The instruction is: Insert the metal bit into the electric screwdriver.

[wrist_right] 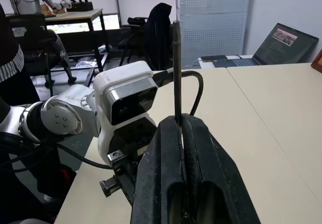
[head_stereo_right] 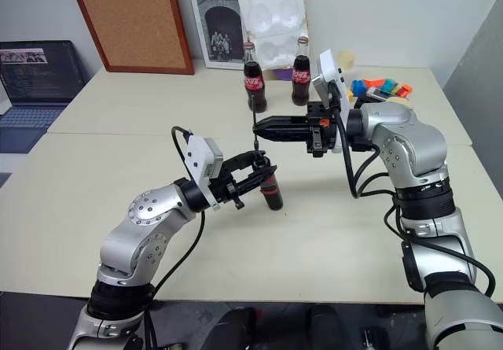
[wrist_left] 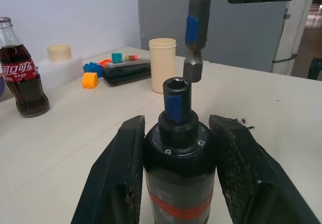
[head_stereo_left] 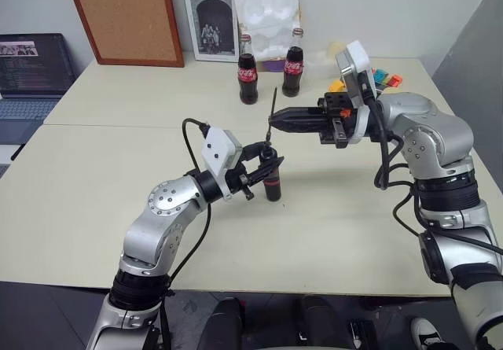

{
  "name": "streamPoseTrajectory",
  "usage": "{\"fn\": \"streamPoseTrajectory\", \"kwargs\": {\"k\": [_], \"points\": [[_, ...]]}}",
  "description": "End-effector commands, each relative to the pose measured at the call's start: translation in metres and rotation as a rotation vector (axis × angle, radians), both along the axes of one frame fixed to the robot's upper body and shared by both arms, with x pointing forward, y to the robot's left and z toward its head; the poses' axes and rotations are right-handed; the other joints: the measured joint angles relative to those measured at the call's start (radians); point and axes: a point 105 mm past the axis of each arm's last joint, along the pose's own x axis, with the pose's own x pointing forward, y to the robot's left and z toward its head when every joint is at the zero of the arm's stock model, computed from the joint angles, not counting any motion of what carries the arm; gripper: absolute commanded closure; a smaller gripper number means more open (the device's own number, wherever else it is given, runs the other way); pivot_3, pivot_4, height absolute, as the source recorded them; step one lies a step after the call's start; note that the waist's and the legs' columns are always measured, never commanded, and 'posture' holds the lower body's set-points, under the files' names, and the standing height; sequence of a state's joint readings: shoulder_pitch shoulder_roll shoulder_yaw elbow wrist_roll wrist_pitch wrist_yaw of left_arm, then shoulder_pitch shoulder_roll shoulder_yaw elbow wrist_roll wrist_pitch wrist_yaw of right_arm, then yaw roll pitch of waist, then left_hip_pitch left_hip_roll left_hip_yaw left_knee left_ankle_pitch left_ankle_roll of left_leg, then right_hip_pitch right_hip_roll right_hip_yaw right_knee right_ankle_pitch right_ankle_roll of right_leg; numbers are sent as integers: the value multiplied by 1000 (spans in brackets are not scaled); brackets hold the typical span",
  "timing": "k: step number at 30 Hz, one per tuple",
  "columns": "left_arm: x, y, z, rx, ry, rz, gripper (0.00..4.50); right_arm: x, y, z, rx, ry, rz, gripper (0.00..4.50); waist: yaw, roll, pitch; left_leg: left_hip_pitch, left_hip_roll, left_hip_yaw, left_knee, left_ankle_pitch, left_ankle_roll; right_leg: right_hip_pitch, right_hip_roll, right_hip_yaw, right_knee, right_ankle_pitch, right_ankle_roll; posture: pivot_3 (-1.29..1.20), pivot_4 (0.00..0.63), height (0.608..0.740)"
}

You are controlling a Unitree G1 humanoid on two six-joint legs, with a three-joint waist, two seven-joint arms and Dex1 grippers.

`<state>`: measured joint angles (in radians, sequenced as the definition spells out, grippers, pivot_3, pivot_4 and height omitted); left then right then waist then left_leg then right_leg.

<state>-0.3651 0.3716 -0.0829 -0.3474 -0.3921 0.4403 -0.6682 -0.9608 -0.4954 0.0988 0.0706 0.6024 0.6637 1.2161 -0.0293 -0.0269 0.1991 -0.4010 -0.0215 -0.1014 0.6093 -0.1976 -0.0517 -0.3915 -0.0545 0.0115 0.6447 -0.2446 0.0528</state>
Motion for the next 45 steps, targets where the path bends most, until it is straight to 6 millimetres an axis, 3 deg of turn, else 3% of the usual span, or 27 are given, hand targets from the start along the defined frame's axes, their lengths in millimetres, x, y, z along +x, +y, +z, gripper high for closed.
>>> {"fn": "streamPoseTrajectory", "kwargs": {"k": [1,45], "points": [[-9,-7,6,-2,-31,-52,2811,-3,0,15,14,-62,14,4421,0,0,0,0,0,0,0,0,0,0,0,0,0,0,0,0,150,740],[-11,-8,6,-3,-24,-55,2811,-1,2,10,-18,-76,23,4421,0,0,0,0,0,0,0,0,0,0,0,0,0,0,0,0,150,740]]}}
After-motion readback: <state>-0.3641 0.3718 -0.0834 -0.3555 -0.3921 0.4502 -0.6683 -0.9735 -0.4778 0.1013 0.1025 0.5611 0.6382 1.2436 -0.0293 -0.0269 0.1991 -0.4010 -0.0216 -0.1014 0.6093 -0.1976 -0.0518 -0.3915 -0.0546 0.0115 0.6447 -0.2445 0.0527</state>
